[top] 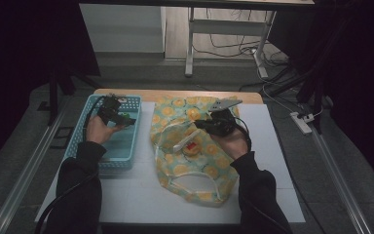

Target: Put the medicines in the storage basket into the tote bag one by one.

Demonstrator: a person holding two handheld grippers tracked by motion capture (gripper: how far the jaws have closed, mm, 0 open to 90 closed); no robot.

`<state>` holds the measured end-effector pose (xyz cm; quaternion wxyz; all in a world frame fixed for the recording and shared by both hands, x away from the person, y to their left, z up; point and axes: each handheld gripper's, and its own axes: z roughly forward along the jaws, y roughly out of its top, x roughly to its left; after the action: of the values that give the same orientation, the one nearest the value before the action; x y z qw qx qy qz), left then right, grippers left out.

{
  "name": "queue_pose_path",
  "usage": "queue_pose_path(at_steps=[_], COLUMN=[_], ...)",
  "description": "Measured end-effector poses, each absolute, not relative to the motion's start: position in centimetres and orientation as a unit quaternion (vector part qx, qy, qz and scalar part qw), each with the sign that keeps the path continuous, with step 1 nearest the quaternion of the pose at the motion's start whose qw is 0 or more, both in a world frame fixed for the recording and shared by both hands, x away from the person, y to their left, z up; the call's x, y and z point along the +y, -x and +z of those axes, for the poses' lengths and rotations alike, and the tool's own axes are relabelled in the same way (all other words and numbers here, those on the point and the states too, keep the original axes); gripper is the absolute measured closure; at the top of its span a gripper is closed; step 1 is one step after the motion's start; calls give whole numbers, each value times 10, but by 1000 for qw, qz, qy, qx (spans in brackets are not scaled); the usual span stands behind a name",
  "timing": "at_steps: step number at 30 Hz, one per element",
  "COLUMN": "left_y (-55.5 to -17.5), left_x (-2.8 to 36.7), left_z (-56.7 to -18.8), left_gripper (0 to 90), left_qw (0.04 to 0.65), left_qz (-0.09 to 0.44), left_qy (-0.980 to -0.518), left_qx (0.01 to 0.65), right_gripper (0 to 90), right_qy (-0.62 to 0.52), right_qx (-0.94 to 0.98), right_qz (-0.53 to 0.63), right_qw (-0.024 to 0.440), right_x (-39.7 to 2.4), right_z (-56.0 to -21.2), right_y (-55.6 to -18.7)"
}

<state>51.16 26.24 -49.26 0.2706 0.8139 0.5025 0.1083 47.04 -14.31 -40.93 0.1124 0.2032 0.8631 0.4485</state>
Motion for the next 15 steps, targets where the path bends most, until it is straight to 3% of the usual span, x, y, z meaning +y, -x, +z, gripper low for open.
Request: queue_pose_path(at_steps=[8, 13, 15], left_y=[-515, -517, -516], left_x=[264, 263, 264], left_z=[-491, -493, -492], left_gripper=[337, 406, 474], left_qw=[273, 255, 256], left_qz=[105, 98, 99], left_qy=[-808, -813, -812], left_qx=[511, 514, 515], right_gripper=[900, 900, 900], right_qy=[-203, -204, -203], right_qx=[863, 863, 863], right_qz=[449, 449, 449], right_qw=[113, 112, 113], right_x=[-143, -143, -143], right_z=[-409, -409, -409], right_y=[-470, -471, -471])
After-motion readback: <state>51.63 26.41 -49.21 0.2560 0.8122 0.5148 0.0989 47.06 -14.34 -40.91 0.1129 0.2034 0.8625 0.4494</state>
